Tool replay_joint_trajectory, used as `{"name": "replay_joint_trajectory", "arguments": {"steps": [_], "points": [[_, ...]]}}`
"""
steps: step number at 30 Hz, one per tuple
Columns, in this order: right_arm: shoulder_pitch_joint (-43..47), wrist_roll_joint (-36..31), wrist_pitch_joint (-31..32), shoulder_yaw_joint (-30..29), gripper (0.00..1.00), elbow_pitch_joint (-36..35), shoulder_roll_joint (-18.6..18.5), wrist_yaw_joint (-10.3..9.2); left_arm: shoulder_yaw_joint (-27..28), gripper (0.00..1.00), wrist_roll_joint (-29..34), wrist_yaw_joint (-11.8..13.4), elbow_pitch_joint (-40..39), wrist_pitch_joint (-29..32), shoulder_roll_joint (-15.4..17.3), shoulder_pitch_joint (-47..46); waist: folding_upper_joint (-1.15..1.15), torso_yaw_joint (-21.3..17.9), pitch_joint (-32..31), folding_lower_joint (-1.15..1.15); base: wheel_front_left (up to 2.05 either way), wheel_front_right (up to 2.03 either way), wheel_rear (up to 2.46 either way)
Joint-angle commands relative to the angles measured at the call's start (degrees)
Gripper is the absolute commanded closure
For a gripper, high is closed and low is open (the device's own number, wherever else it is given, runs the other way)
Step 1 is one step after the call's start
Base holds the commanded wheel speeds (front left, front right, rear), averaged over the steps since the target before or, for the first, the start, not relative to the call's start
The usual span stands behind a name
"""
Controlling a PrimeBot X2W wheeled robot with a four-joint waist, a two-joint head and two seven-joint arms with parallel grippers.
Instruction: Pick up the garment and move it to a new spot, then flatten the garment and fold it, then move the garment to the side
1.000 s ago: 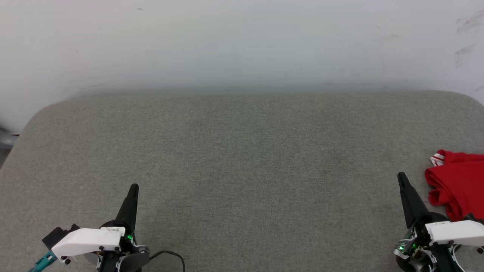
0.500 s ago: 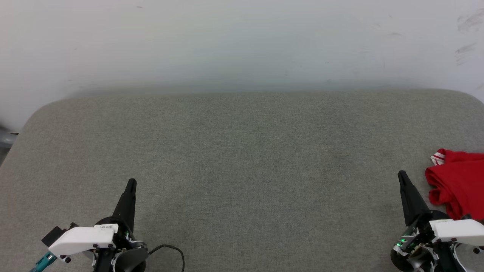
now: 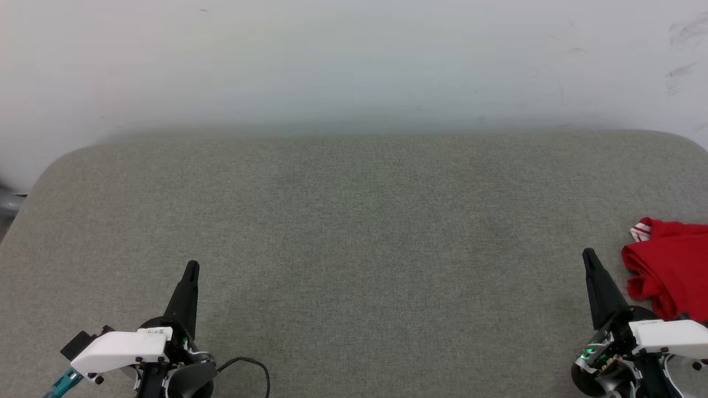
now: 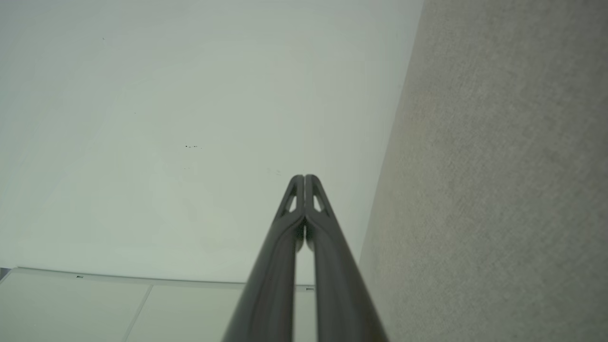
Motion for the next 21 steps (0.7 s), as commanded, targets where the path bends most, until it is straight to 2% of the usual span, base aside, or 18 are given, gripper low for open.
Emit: {"name": "replay_joint_trajectory", "arguments": {"steps": [1, 21], "points": [[-0.7, -0.1, 0.1, -0.1, 1.00, 0.1, -0.1, 0.00, 0.1, 1.00, -0.1, -0.1, -0.2, 0.3, -0.1, -0.4, 0.00, 0.0, 0.0, 0.00, 0.00, 0.00, 0.00], [-0.7, -0.2, 0.2, -0.2, 1.00, 0.1, 0.0, 0.00, 0.1, 1.00, -0.1, -0.1, -0.2, 0.3, -0.1, -0.4, 0.00, 0.0, 0.0, 0.00, 0.00, 0.00, 0.00]]}}
